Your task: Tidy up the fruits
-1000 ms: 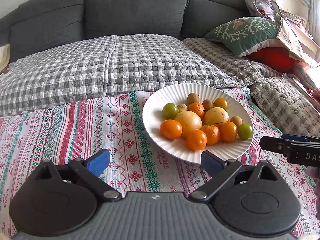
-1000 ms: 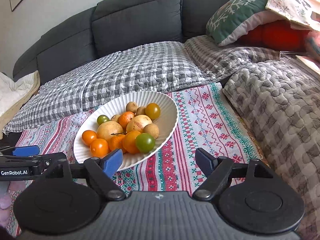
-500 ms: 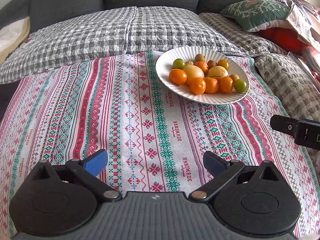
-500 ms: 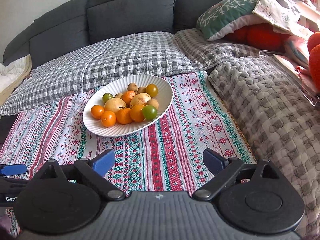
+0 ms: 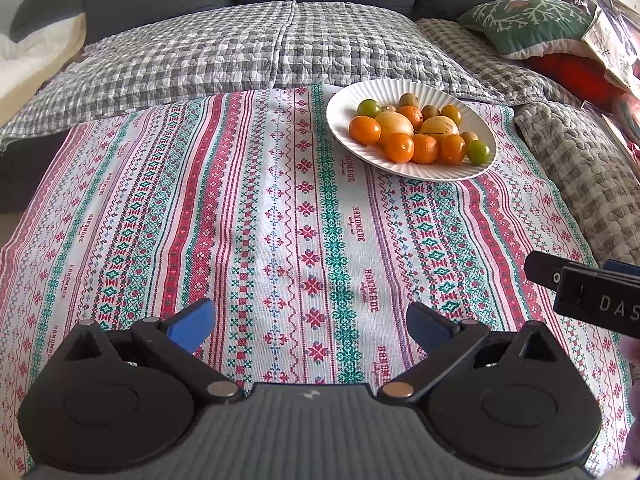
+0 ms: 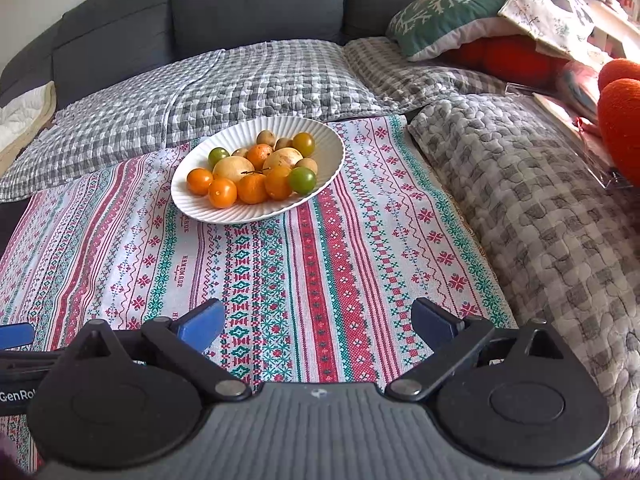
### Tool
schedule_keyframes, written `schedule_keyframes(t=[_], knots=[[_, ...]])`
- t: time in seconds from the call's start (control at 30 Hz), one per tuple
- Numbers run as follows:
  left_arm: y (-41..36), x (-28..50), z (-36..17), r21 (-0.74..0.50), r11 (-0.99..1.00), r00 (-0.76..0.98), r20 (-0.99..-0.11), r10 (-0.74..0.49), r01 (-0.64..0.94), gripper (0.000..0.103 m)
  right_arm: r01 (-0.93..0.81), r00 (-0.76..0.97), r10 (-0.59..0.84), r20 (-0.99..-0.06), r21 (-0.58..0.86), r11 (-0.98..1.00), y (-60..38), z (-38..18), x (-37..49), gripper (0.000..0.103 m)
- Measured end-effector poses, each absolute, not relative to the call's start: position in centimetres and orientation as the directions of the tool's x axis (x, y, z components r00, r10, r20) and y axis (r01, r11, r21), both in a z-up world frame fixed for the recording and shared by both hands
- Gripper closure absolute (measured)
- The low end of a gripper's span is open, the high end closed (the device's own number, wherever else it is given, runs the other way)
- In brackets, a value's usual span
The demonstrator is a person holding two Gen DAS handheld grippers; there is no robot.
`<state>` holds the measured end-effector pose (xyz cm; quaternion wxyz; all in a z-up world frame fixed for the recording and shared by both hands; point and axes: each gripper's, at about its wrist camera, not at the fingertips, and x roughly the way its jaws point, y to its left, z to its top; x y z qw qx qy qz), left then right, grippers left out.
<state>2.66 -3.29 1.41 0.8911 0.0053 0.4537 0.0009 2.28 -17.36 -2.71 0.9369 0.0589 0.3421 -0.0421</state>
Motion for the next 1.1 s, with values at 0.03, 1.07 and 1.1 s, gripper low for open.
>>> schedule_keyframes(t=[0.03,1.07,1.1], knots=[[-3.3,2.6,1.4,0.013,1.0,0.587,-0.81,0.01,0.002,0.009,0.122,0.761,-0.041,-0.647,0.081,0.989,-17.3,-2.7,2.3,0.003],[-3.4,2.5,1.7,0.018,1.0,0.59,-0.807,0.02,-0.008,0.009,0.139,0.722,-0.083,-0.687,0.026,0.99,-16.2,-3.4,2.9,0.001],[-3.5,2.5,1.7,0.019,1.0,0.59,-0.807,0.02,-0.008,0.009,0.139,0.722,-0.083,-0.687,0.027,0.99,-16.2,-3.4,2.9,0.001]])
